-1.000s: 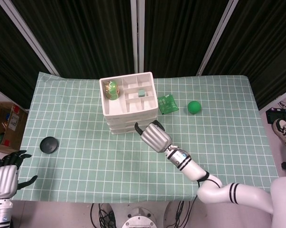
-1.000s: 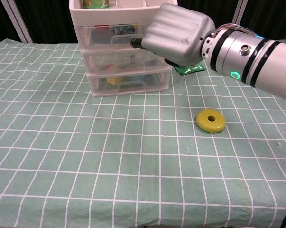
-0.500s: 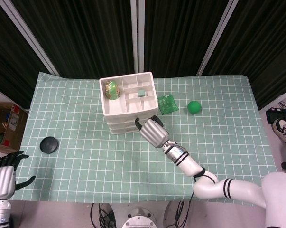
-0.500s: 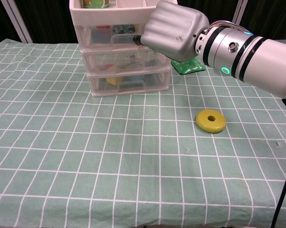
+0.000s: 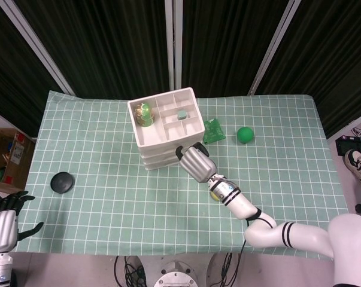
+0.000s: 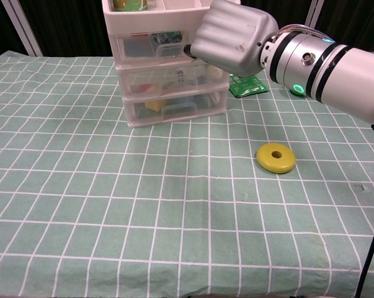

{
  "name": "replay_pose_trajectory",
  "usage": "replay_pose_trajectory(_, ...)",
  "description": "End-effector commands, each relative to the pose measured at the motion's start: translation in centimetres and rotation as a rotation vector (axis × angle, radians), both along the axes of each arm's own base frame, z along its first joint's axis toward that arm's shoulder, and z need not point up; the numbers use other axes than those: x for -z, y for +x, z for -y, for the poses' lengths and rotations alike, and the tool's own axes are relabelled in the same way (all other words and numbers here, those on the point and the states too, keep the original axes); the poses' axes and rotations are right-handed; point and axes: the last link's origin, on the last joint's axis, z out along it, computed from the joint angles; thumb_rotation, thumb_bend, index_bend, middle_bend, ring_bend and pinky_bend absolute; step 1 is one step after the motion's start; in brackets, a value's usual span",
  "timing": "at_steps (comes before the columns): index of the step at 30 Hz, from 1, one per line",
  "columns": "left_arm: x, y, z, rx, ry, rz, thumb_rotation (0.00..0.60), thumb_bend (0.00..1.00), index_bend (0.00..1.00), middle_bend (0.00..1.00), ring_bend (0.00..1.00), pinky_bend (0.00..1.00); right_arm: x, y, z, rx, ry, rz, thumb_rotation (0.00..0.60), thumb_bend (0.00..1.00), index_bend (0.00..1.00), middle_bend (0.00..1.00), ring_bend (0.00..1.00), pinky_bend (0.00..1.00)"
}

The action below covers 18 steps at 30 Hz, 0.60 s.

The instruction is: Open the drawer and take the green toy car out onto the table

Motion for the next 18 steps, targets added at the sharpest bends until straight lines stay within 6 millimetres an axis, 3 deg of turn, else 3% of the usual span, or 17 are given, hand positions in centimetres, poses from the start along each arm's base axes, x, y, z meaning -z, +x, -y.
replay_pose_trajectory(1,0.0,0.0,0.0,-0.001,-0.001,0.001,0.600,0.09,0.32,0.22,0.18,0.20,0.1,-0.1,0.0,0.001,0.001,-0.004,0.600,0.45,0.36,0.93,0.98,0.94)
replay_pose_trajectory(5,0.0,-0.1,0.1,-0.003,0.000,0.001,0.600,0.09,0.32,0.22,0.18,0.20,-0.1,-0.3,-0.4,-0.003,0.004,0.002,0.600,0.46,0.40,0.93,0.98,0.94)
replay_pose_trajectory(18,0.1,-0.4,0.3,-0.006,0.001,0.009,0.600,0.09,0.32,0.22,0.18,0.20,-1.2,-1.7,-3.7,-0.002,0.062,0.044,0.600,0.46,0.40,0.93,0.98,0.94)
